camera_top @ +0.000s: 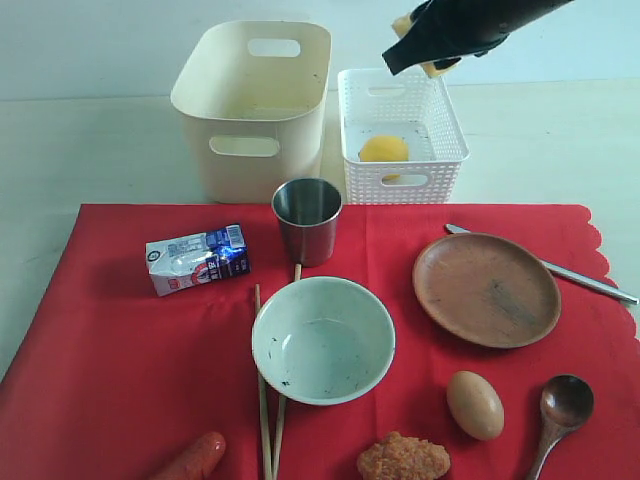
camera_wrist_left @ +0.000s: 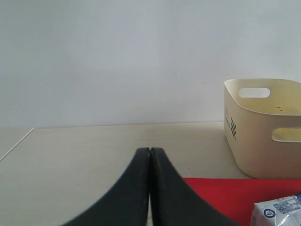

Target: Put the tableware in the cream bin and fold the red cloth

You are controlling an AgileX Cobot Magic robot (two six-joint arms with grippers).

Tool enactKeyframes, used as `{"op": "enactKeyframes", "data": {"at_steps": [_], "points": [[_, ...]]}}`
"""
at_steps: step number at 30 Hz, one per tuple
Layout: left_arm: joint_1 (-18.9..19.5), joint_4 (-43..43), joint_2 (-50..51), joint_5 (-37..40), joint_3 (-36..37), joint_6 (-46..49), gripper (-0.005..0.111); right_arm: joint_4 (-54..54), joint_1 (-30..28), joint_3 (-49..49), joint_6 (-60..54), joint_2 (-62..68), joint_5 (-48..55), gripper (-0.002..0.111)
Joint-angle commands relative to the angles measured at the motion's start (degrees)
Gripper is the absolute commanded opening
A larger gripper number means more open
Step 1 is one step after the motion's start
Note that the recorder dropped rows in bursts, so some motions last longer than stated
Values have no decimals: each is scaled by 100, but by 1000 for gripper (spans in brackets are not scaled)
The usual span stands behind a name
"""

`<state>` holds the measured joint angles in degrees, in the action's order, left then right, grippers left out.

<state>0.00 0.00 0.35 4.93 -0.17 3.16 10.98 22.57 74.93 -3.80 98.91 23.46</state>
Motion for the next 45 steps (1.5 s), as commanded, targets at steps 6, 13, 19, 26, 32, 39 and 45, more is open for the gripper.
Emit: {"op": "enactKeyframes", "data": {"at_steps": [6,13,19,26,32,39,45], "points": [[6,-78,-35,14,17,6,3,-41,-56,-33,153,1179,-1105,0],[6,-78,-35,14,17,6,3,-41,-196,-10,853,1830,-2178,27],[6,-78,-35,14,17,6,3,-214,-207,-10,999,1906,-2048,74],[6,-78,-35,14,17,6,3,-180,-207,-10,979,1471,-1216,73],[6,-78,-35,14,17,6,3,-180,-207,-10,1004,786,-556,46],[6,-78,-35,14,17,6,3,-193,-193,-809,1186,-389,-923,12],[6,-78,-35,14,17,6,3,-670,-73,-2287,1305,-1603,-1691,0]]}}
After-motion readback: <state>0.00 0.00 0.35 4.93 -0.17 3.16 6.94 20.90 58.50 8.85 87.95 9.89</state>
